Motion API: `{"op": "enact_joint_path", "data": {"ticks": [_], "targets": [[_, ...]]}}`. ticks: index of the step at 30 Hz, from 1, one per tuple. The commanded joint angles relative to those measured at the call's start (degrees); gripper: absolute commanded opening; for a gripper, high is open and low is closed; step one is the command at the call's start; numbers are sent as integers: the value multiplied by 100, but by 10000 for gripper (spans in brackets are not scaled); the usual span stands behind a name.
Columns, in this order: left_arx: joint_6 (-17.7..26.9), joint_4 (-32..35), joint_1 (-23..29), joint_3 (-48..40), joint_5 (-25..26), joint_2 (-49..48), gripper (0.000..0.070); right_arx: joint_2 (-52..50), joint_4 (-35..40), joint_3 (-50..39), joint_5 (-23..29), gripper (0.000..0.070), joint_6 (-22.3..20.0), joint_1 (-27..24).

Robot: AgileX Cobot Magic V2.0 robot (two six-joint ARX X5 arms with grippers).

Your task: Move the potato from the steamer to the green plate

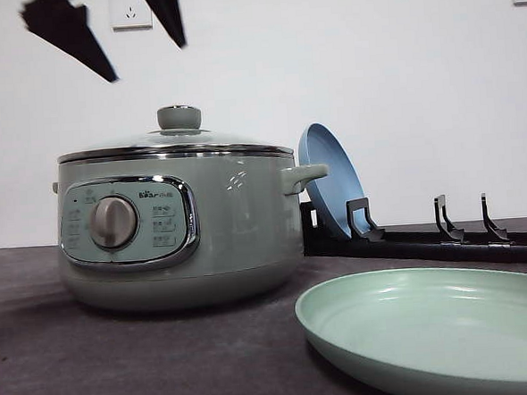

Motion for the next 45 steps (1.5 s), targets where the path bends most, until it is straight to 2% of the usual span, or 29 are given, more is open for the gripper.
{"op": "enact_joint_path", "data": {"ticks": [1,4,9,17,20,22,41,43,45], "targets": [[156,78,-75,287,-92,256,700,26,16,111,-71,540,-93,-16],[194,207,-141,455,-284,553,700,26,8,111,-128,540,-98,-51],[225,390,-182,486,-301,818,700,26,3,111,-127,540,-109,-51],[302,497,-183,486,-343,1012,662,24,3,111,-124,540,-185,-51],[304,497,-189,486,-505,1024,595,26,3,111,-125,540,-196,-51],[305,488,-194,486,-508,1029,583,26,1,111,-125,540,-196,-51],[304,478,-227,486,-503,1205,581,22,-65,111,-125,540,-207,-51],[304,479,-227,486,-505,1205,540,22,-65,111,-125,540,-207,-51],[304,476,-227,486,-504,1205,461,22,-65,111,-123,540,-208,-51]]}}
